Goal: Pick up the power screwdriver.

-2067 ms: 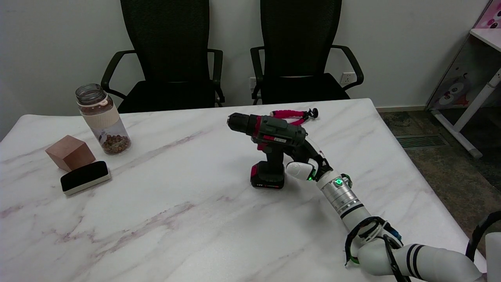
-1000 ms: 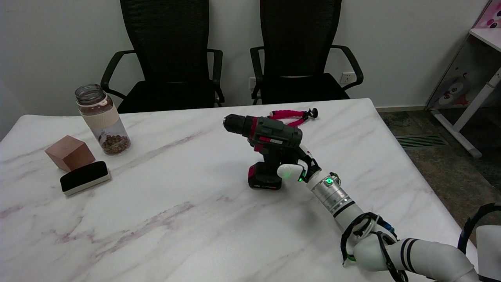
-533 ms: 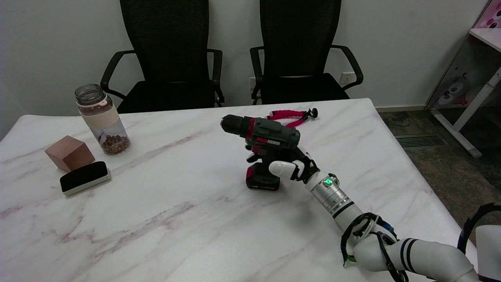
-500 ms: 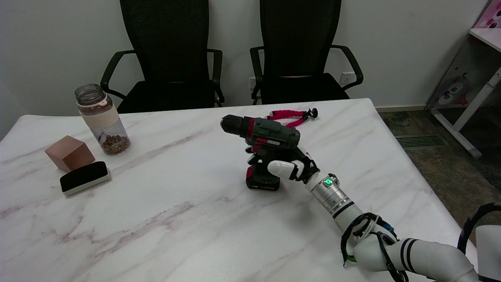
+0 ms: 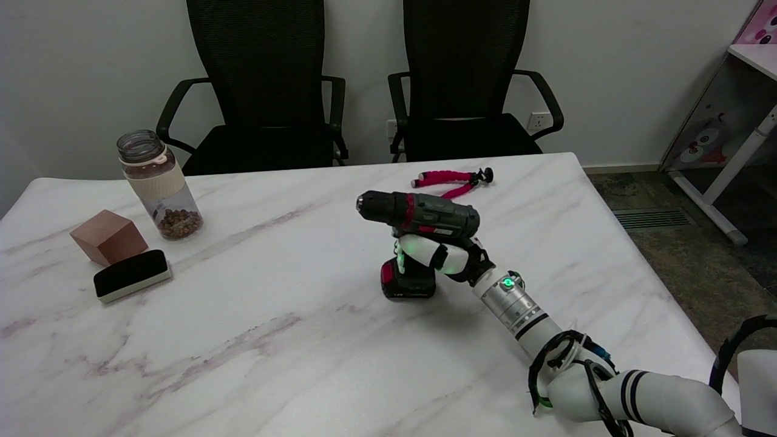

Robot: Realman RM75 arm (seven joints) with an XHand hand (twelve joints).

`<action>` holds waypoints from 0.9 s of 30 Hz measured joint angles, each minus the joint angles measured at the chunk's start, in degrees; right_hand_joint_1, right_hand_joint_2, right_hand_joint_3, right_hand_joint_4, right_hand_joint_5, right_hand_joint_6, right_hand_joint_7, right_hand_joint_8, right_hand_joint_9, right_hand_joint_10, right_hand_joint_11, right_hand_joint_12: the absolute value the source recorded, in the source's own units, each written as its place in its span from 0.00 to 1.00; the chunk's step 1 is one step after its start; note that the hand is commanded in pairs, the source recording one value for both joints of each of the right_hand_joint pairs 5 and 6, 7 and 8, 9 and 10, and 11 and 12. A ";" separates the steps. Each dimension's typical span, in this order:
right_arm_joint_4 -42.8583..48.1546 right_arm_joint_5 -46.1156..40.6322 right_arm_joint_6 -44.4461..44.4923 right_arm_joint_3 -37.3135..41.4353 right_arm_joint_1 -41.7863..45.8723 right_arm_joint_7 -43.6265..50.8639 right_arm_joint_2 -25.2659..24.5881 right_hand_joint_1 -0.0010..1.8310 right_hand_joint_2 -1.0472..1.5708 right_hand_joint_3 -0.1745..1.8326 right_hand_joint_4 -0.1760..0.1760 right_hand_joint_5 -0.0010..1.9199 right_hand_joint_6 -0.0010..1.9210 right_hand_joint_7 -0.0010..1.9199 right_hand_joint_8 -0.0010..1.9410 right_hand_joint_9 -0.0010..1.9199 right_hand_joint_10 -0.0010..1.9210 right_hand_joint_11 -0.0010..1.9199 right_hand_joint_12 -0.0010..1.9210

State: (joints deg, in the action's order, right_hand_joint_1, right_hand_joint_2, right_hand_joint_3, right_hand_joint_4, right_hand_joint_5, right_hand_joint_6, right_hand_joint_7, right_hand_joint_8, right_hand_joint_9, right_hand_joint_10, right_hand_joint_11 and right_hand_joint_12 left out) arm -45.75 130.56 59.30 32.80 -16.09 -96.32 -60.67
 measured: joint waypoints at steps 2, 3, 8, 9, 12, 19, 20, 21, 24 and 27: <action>-0.02 0.00 -0.17 0.05 -0.01 -0.08 0.00 0.48 0.58 0.54 0.39 0.72 0.72 0.72 0.72 0.87 0.87 0.71 0.71; -0.03 -0.01 -0.28 0.06 -0.03 -0.12 -0.01 0.48 0.58 0.55 0.41 0.73 0.73 0.73 0.73 0.87 0.87 0.71 0.71; -0.06 -0.04 -0.68 0.10 -0.09 -0.25 -0.01 0.47 0.59 0.55 0.49 0.82 0.82 0.82 0.81 0.90 0.90 0.74 0.74; -0.07 -0.05 -0.79 0.11 -0.11 -0.27 0.00 0.47 0.59 0.55 0.49 0.83 0.83 0.83 0.82 0.90 0.90 0.74 0.74; -0.14 -0.07 -1.09 0.14 -0.20 -0.31 0.00 0.47 0.59 0.55 0.51 0.87 0.86 0.87 0.86 0.92 0.92 0.76 0.76; -0.59 -0.06 -1.83 0.16 -0.51 -0.28 0.03 0.46 0.63 0.50 1.00 1.00 1.00 1.00 0.99 0.99 0.99 0.84 0.84; -0.73 -0.03 -1.97 0.17 -0.57 -0.24 0.03 0.46 0.64 0.50 1.00 1.00 1.00 1.00 0.99 0.99 0.99 0.85 0.85; -0.85 -0.01 -2.10 0.17 -0.63 -0.19 0.04 0.46 0.65 0.49 1.00 1.00 1.00 1.00 0.99 1.00 1.00 0.86 0.86; -1.42 0.17 -2.22 0.15 -0.87 -0.06 0.05 0.47 0.67 0.47 1.00 1.00 1.00 1.00 0.99 1.00 1.00 0.88 0.88; -2.05 0.20 -2.31 0.18 -1.20 0.02 0.15 0.47 0.68 0.45 1.00 1.00 1.00 1.00 0.99 1.00 1.00 0.88 0.88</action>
State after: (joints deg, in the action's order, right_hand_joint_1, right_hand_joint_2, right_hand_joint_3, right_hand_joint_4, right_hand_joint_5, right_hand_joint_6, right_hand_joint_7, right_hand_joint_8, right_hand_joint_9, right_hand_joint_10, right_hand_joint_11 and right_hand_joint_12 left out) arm -47.80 130.76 56.99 32.98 -17.30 -96.30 -60.52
